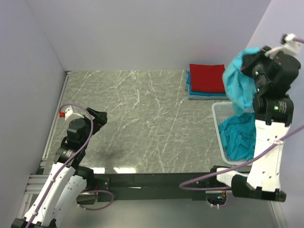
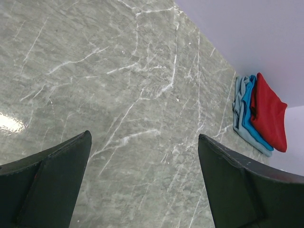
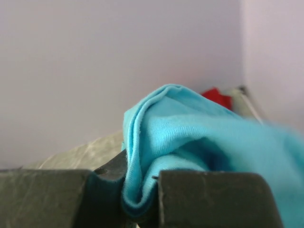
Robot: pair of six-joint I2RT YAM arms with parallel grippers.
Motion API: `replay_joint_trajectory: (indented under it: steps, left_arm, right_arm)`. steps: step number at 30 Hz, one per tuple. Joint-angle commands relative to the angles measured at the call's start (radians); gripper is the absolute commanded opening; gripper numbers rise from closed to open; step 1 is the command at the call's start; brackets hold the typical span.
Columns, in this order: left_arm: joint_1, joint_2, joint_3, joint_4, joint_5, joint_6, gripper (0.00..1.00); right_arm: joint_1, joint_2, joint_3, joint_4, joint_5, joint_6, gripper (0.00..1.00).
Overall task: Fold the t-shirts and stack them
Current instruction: Grab the tshirt from the pile, then move the tshirt to the center of the board
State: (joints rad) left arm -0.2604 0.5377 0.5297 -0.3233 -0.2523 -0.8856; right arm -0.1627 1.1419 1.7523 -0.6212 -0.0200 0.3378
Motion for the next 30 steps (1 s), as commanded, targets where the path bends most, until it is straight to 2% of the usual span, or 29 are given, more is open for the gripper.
replay_joint_trajectory:
  steps: [1, 2, 5, 9, 12, 13, 17, 19, 23, 27, 30]
  left_arm:
    - [0.004, -0.013, 0.032, -0.005, -0.018, -0.019, 0.99]
    - [0.004, -0.016, 0.029, -0.002, -0.01, -0.024, 0.99]
    - [0.004, -0.016, 0.027, -0.011, 0.004, -0.049, 0.99]
    - [0.004, -0.034, 0.027, -0.04, 0.011, -0.055, 0.99]
    - [0.004, -0.057, 0.03, -0.063, -0.005, -0.047, 1.0]
    - [0.004, -0.062, 0.033, -0.078, -0.019, -0.049, 0.99]
    - [0.004, -0.094, 0.049, -0.147, -0.059, -0.095, 0.99]
    - [0.004, -0.116, 0.061, -0.177, -0.073, -0.105, 0.99]
    - [0.004, -0.153, 0.058, -0.215, -0.079, -0.115, 0.99]
    - [0.004, -0.16, 0.049, -0.249, -0.082, -0.127, 0.99]
    - [0.004, -0.141, 0.039, -0.247, -0.068, -0.128, 0.99]
  right_arm:
    - [0.141, 0.059, 0.125, -0.049, 0.035, -0.072, 0.0]
    - [0.214, 0.059, 0.13, -0.017, 0.023, -0.074, 0.0]
    - [0.3, 0.064, 0.144, 0.006, -0.055, -0.066, 0.0]
    - [0.475, 0.059, 0.13, 0.073, -0.052, -0.062, 0.0]
    - [0.63, 0.103, 0.133, 0.124, -0.179, -0.083, 0.0]
    - [0.713, 0.12, 0.145, 0.115, -0.157, -0.092, 0.0]
    - [0.874, 0.202, 0.196, 0.118, -0.069, -0.109, 0.0]
    - [0.905, 0.234, 0.185, 0.15, -0.046, -0.076, 0.0]
    - [0.94, 0.259, 0.063, 0.239, 0.003, -0.004, 0.0]
    - [0.934, 0.301, -0.062, 0.299, 0.047, 0.066, 0.0]
    - [0.879, 0.379, -0.103, 0.269, 0.062, 0.118, 0.01]
